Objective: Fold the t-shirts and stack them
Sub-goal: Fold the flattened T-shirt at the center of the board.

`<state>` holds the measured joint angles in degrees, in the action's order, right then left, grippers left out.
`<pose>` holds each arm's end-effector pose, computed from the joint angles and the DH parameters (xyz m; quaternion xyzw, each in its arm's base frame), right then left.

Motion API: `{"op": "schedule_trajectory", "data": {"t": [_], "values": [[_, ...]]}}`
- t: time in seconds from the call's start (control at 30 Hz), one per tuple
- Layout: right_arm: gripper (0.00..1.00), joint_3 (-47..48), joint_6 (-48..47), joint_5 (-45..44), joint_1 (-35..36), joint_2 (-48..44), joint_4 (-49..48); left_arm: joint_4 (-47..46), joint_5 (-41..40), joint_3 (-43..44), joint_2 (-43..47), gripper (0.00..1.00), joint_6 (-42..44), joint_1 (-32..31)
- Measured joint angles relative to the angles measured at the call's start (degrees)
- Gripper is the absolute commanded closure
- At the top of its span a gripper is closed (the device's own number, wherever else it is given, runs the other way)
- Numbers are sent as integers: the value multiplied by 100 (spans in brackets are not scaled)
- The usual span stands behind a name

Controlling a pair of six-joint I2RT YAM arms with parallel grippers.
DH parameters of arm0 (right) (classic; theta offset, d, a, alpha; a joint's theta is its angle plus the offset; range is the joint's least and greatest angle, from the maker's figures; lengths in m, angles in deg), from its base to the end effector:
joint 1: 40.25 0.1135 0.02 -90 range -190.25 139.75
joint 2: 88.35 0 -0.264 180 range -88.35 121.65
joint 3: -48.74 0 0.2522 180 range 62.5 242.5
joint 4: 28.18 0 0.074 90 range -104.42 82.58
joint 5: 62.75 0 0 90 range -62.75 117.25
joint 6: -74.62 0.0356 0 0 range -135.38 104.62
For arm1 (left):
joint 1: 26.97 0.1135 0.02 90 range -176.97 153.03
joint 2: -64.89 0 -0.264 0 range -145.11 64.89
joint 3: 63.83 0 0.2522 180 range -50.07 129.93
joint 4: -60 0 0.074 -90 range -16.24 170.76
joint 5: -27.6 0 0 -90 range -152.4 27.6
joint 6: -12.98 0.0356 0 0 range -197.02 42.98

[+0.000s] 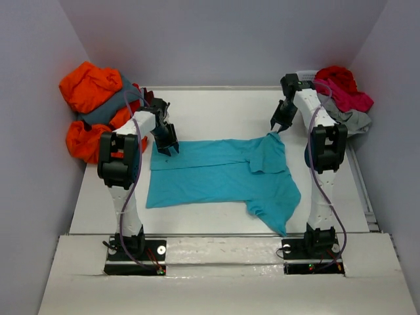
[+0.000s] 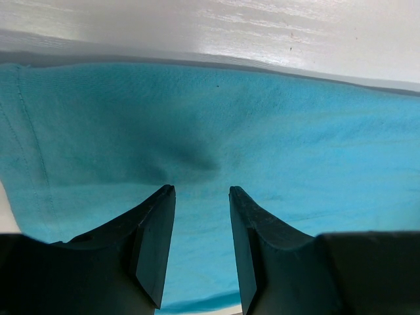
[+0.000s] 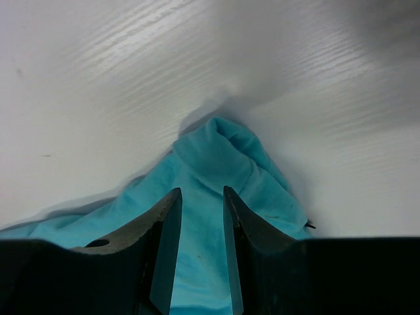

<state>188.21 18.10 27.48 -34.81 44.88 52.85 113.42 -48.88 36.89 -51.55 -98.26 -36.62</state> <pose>0.4781 0.0457 0.2275 0.2399 0.9617 0.0460 0.1241 0.4117 -0.0784 0.1801 -0.0774 0.9738 -0.1595 0.1425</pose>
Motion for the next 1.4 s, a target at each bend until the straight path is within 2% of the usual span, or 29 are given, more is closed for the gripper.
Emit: {"op": "schedule_trajectory", "data": {"t": [0.23,0.7,0.8,0.87,0.93,1.17,1.4], "values": [[63,-516,-125,-540,-39,0,33,7,0,0,0,51,0,2],[63,-466,-271,-793,-133,44,-22,7,2,0,0,51,20,0],[66,-275,-326,-706,-133,140,-129,7,0,0,0,51,20,2],[74,-278,-345,-581,-133,168,-214,7,0,0,0,51,22,0],[74,-289,-361,-496,-133,188,-267,7,0,0,0,51,22,0],[72,-369,-398,-302,-142,225,-435,9,0,0,0,51,24,0],[64,-393,-501,-269,-162,236,-525,15,-2,0,0,51,24,2]]}}
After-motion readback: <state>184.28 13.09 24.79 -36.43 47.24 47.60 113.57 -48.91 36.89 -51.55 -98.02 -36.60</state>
